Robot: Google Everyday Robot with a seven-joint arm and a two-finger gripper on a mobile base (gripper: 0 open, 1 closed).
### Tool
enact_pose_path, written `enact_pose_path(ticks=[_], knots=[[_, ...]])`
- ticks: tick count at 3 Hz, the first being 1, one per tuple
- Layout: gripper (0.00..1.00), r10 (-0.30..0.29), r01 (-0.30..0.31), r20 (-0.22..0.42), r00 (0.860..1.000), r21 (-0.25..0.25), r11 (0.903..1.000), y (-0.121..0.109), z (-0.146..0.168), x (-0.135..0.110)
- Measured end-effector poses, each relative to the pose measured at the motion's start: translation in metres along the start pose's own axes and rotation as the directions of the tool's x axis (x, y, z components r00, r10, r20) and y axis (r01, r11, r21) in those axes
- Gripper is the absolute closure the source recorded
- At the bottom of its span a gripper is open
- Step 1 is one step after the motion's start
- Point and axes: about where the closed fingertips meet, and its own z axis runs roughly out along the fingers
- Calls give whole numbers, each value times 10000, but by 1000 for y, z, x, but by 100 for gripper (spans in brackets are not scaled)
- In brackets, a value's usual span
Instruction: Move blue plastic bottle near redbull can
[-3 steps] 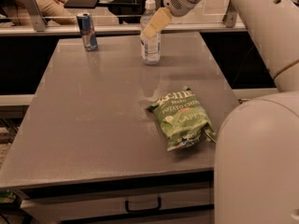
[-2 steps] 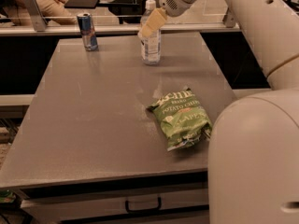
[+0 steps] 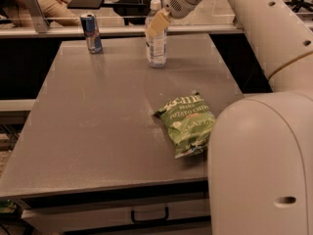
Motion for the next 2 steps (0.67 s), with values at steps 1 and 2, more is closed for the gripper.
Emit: enact_pose_path(ticks=[1, 2], knots=[[88, -264, 268, 221, 9994, -173, 9995, 4, -3, -18], [100, -646, 667, 676, 9956, -293, 9973, 10, -13, -51]])
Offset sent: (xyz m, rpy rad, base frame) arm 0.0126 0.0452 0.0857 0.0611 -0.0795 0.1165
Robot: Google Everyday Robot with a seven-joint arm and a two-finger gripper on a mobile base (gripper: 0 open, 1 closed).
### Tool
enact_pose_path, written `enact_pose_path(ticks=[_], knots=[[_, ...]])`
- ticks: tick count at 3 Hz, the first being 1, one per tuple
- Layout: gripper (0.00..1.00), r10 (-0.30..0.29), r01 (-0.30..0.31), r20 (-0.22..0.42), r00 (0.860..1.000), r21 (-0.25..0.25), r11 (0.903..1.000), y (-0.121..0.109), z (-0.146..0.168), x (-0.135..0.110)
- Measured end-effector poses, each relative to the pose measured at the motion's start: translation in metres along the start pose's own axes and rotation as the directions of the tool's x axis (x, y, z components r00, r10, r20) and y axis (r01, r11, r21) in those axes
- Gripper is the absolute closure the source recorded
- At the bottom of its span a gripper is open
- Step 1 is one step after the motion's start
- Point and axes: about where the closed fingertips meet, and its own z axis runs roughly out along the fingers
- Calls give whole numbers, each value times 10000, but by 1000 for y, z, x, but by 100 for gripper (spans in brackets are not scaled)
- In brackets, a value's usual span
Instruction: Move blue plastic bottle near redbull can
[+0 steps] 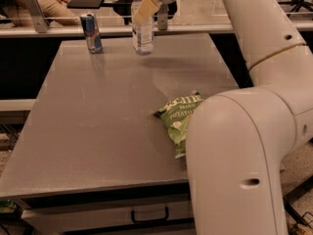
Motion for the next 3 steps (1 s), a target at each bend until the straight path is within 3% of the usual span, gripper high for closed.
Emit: enact_pose_path(ticks=[2, 3], knots=[[100, -517, 517, -40, 9987, -71, 9986, 17, 12, -52], [100, -195, 203, -433, 9989, 195, 9996, 19, 24, -66]])
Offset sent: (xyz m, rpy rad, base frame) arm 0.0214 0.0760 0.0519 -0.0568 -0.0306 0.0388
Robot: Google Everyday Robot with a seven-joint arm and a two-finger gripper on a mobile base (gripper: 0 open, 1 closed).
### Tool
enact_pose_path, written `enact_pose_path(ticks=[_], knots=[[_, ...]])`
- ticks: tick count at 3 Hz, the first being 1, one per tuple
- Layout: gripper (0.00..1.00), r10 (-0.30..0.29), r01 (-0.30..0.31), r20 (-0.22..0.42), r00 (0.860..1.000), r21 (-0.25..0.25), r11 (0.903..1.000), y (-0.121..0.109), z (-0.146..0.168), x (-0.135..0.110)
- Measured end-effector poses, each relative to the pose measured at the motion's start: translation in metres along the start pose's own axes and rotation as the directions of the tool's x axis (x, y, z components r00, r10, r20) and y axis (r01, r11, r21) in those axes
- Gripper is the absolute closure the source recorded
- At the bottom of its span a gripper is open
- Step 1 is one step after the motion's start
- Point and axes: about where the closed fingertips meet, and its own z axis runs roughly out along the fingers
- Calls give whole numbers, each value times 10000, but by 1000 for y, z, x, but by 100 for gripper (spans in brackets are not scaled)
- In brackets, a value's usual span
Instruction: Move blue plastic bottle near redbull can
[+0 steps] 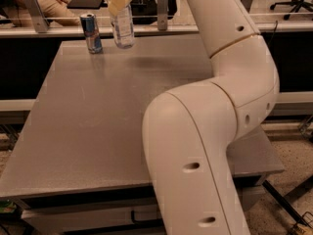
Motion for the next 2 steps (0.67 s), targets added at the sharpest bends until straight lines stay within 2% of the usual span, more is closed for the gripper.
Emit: enact_pose_path(ticks=[1, 2], knots=[[100, 880, -875, -131, 9960, 363, 9955, -4, 7, -7], [100, 880, -875, -132, 9960, 362, 9955, -4, 7, -7]])
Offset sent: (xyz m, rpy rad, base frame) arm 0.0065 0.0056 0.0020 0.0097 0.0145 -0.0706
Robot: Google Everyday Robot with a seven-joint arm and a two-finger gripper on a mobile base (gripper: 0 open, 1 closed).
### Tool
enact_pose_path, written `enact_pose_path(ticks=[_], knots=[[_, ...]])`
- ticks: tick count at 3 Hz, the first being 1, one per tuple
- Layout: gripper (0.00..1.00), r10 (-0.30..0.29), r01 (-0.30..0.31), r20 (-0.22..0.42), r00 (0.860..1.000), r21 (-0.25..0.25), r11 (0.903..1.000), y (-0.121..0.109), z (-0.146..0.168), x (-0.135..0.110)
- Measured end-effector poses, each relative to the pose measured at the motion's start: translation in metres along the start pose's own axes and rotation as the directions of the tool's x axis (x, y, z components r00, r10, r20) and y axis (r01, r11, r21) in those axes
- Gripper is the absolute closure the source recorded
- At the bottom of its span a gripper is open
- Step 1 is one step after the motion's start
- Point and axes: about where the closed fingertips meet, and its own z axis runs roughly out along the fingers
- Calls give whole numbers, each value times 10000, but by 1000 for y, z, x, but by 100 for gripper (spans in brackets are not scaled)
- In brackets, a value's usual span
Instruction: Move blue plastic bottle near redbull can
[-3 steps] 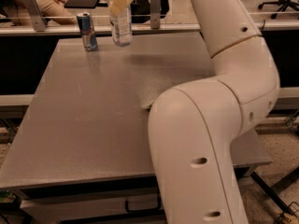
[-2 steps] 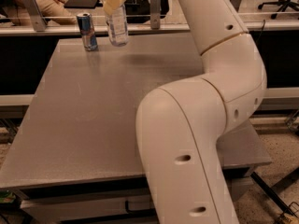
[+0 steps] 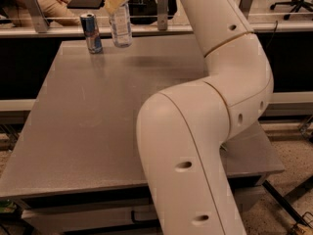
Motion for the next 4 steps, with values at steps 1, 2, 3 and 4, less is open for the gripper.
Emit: enact_pose_path(ticks=[1, 2, 3, 4], knots=[[100, 361, -361, -3, 9993, 585, 9976, -10, 6, -6], [100, 879, -877, 45, 9961, 1323, 9873, -21, 20, -15], [100, 1241, -1220, -28, 9923, 1611, 9794, -20, 31, -16], [100, 1586, -1556, -98, 9873, 1434, 9774, -10, 43, -12]])
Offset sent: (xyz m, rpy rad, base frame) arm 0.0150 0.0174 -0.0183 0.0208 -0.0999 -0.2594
